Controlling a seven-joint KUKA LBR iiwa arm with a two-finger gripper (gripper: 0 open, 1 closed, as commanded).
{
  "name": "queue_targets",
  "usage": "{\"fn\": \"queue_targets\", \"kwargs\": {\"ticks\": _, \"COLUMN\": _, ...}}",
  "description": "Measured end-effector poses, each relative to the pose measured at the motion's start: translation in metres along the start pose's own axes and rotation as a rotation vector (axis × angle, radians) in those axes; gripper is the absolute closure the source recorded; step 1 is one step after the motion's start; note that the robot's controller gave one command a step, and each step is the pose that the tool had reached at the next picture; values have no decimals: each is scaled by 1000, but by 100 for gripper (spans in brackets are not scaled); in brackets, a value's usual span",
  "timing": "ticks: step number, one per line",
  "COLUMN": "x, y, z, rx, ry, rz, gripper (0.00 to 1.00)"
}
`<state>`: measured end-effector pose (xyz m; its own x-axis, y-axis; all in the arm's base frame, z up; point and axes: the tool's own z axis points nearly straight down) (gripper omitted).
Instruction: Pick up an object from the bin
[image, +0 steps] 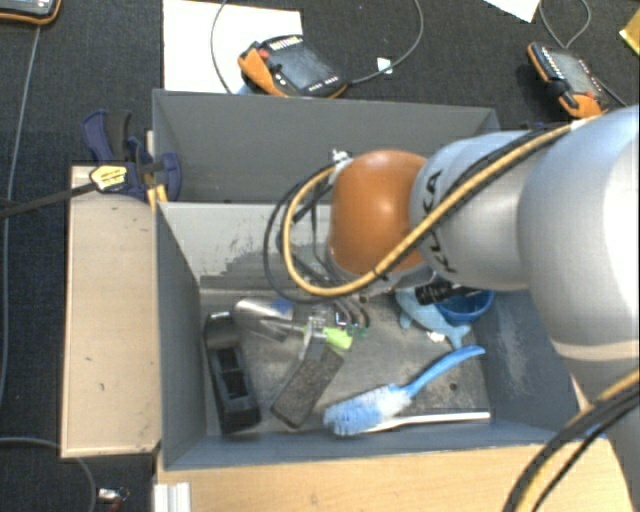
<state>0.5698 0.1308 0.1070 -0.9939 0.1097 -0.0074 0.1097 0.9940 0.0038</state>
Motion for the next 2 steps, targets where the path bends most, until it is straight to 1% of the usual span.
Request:
{"fn": "queue_targets", "kwargs": {"ticks": 1, "x": -5, "y": -8, "z": -44, "rx": -3, "ry": -5, "rz": -122, "gripper": 0}}
{"fn": "queue_targets", "kwargs": {"ticks": 2, "x": 1, "y": -30, "z": 8, "rx": 3, "ry": 6, "rz": 64, "gripper": 0}}
